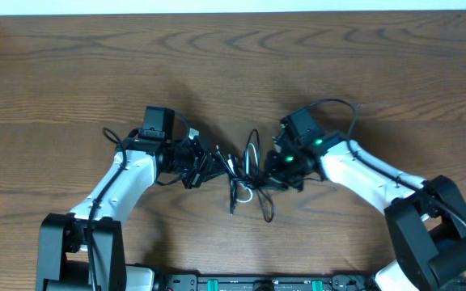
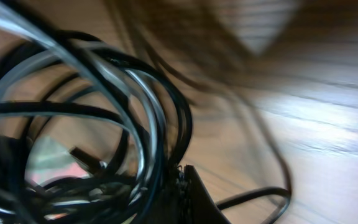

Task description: Untangle cables

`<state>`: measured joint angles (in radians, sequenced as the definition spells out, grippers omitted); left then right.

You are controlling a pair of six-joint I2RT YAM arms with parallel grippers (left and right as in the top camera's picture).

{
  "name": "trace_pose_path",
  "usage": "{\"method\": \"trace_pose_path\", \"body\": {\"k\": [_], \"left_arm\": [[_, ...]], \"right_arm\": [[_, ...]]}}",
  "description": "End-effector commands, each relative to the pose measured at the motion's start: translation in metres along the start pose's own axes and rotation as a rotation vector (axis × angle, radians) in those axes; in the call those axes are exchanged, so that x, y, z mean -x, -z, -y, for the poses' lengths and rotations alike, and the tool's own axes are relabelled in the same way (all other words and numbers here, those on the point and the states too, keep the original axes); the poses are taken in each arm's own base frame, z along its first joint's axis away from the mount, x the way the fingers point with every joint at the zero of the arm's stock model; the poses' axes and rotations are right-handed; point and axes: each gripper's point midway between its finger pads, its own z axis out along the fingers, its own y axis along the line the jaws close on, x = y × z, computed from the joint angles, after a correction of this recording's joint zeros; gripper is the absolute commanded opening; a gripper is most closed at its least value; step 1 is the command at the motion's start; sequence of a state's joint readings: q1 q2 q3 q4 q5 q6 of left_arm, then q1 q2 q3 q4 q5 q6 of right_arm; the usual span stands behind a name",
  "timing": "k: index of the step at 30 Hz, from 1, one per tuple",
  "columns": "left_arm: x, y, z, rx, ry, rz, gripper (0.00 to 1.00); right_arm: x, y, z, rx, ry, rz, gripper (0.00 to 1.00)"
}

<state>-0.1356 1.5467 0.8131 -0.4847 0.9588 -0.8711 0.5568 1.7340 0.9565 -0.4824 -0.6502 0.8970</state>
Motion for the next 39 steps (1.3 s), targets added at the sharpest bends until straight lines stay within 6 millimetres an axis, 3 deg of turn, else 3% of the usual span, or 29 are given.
{"method": "trace_pose_path", "body": {"k": [1,8,15,19,24,31,39], "left_arm": [[-0.005,0.001,-0.006,0.026,0.065,-0.011,0.08],[-0.017,-0.004,-0.015,0.074,0.093,-0.04,0.07],[-0.022,-0.008,-0.016,0.09,0.077,-0.051,0.07],[-0.021,-0.005,-0.013,0.065,0.081,-0.063,0.08],[-0.017,-0.001,-0.012,0.044,0.093,-0.058,0.08],[-0.008,0.0,-0.019,0.084,0.091,-0.005,0.07],[-0.013,-0.001,-0.015,0.065,0.097,-0.03,0.07]], "right_arm": [[-0.007,-0.009,-0.022,0.049,-0.146,-0.003,0.01],[0.007,-0.024,-0.047,0.072,-0.163,0.168,0.01],[0.012,-0.03,-0.05,0.038,-0.095,0.273,0.01],[0.013,-0.024,-0.047,0.024,-0.027,0.265,0.01],[0.003,0.004,-0.059,0.094,0.073,0.201,0.01],[0.008,0.04,-0.038,0.006,0.108,0.282,0.01],[0.009,0.031,-0.02,-0.053,0.024,0.274,0.01]]}}
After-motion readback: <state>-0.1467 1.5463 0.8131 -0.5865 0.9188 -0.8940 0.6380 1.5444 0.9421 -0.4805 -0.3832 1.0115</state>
